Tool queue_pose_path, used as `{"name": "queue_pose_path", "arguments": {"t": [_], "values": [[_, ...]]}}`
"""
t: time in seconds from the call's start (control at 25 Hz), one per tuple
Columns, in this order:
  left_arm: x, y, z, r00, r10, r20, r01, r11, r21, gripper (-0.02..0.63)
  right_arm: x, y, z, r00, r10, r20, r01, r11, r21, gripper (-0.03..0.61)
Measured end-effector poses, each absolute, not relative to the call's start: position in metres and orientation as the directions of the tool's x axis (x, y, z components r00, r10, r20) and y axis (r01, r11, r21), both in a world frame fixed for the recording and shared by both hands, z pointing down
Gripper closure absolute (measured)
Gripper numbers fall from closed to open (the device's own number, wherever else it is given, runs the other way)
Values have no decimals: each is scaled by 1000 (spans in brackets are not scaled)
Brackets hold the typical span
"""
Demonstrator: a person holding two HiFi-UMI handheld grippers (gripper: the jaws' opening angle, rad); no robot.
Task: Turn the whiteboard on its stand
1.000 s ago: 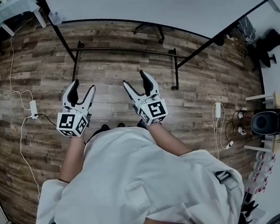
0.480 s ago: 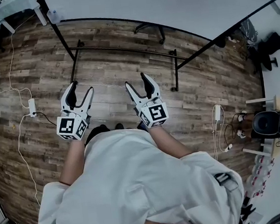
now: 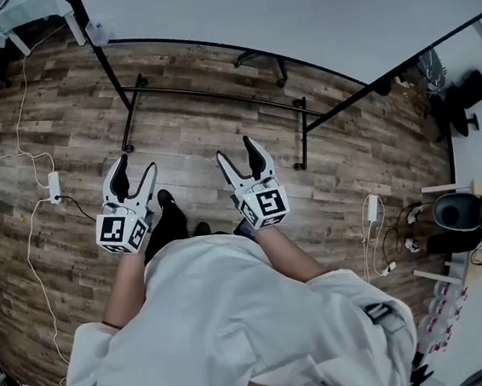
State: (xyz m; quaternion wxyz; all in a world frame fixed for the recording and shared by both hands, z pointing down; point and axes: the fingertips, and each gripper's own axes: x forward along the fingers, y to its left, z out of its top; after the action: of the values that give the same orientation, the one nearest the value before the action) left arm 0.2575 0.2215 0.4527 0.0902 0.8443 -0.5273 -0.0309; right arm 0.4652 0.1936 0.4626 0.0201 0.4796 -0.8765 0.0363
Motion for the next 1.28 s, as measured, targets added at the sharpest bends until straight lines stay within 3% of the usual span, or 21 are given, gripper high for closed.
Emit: {"name": "queue_pose_path", "arguments": {"t": [0.52,1.28], "values": [[209,138,432,419,-908,-20,-888,-414,199,331,425,104,437,-551,-834,42,-835,551,-10,299],[84,-2,427,422,-907,-1,-898,-418,137,331,272,-40,423,-616,-787,36,-787,617,23,314]]}}
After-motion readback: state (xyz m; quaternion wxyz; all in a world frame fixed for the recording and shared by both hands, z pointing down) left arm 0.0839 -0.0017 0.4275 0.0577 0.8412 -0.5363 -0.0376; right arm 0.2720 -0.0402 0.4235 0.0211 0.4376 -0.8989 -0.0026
